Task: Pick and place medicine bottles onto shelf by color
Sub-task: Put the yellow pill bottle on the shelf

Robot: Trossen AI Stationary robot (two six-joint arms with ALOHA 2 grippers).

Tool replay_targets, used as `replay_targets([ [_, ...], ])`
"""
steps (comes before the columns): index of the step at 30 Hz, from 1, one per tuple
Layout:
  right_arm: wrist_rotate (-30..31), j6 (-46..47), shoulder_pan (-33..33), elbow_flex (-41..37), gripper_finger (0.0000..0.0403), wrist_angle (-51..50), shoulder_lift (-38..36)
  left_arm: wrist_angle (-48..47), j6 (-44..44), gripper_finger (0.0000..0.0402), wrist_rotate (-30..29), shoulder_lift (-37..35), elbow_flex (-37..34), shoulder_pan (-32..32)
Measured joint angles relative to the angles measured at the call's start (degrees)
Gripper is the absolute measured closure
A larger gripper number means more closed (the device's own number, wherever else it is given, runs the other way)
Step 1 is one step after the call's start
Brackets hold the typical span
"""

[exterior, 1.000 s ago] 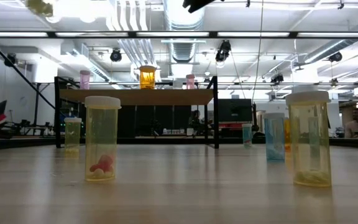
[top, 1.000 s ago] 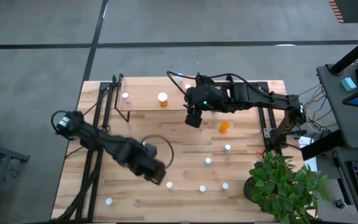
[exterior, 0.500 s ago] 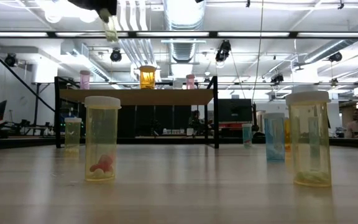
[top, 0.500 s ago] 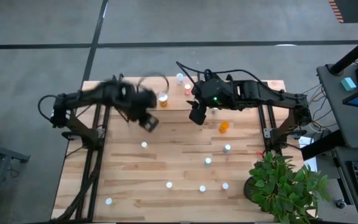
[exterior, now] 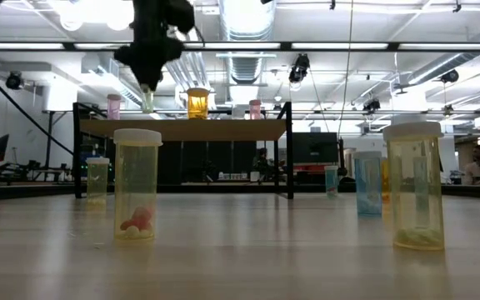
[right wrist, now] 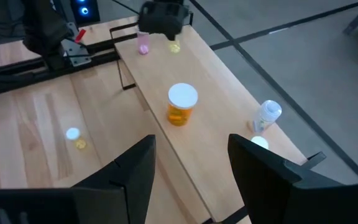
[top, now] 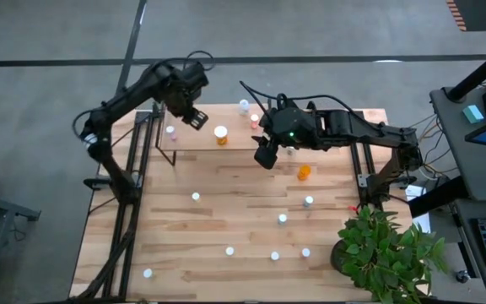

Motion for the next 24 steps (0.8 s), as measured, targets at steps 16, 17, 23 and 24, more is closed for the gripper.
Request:
replay_targets([
  [16,0.04,1.5,0.0,-0.02,0.0211,-0.01,0.02,1.48,7.15,0.0306,-0.7,2.68,-0.04,12.92],
  [17,0.04,1.52,0.0,-0.02,0.0211,0.0,0.03,1.45,7.11,0.0306,-0.69,2.68,-0.04,13.49],
  [23,0.04,1.53,0.0,-0.02,0.0211,-0.02,0.06,1.0,7.13,0.0306,0.83,2.66,-0.24,15.54],
  [24,0.04,1.53,0.0,-0.02,0.0211,-0.02,0.06,0.95,7.16,0.0306,1.1,2.65,-0.4,15.72],
])
